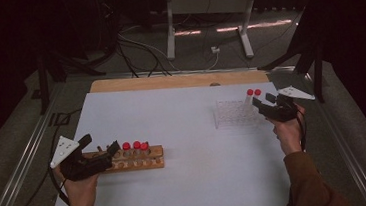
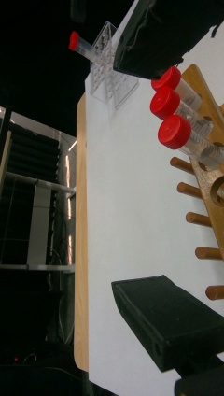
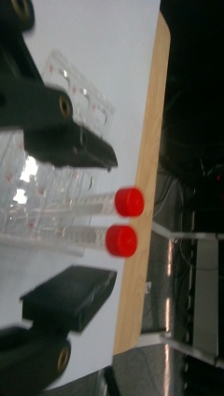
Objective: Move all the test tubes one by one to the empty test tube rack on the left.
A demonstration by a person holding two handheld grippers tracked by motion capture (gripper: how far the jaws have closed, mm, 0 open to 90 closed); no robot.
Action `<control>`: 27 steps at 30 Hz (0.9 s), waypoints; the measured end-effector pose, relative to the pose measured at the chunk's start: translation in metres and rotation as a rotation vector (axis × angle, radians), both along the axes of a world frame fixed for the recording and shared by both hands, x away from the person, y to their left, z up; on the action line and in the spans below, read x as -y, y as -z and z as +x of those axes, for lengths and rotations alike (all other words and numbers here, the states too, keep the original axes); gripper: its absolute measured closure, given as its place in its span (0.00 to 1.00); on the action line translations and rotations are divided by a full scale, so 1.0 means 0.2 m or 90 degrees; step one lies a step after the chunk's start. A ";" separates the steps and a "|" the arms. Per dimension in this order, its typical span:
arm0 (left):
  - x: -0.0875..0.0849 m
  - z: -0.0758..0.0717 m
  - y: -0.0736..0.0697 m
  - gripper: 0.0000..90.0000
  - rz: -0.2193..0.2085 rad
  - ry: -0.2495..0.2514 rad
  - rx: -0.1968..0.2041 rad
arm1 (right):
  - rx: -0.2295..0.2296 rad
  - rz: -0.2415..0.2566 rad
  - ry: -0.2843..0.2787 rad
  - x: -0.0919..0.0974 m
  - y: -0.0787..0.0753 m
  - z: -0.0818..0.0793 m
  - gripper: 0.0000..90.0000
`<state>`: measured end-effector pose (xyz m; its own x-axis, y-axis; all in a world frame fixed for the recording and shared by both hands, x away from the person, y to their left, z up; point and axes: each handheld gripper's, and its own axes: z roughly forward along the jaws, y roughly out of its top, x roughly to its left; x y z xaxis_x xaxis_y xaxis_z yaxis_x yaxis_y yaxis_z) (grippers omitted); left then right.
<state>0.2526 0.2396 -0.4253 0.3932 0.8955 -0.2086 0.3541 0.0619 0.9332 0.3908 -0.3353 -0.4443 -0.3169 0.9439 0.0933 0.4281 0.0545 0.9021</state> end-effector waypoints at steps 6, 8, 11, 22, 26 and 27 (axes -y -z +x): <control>0.01 0.00 0.01 0.01 -0.001 0.005 -0.003 | -0.014 -0.005 0.027 -0.01 0.08 0.06 0.66; 0.01 0.00 0.01 0.01 -0.003 0.005 -0.002 | -0.014 -0.013 0.038 -0.02 0.09 0.08 0.73; 0.01 0.01 0.01 0.01 -0.004 0.005 -0.004 | -0.023 -0.025 0.051 -0.03 0.11 0.10 0.76; 0.00 0.00 0.01 0.01 -0.008 0.009 -0.005 | -0.025 -0.024 0.065 -0.05 0.16 0.16 0.81; 0.00 0.00 0.01 0.01 -0.008 0.008 -0.006 | -0.023 -0.030 0.068 -0.05 0.16 0.16 0.82; 0.00 0.00 0.01 0.01 -0.009 0.008 -0.006 | -0.023 -0.032 0.068 -0.05 0.16 0.15 0.82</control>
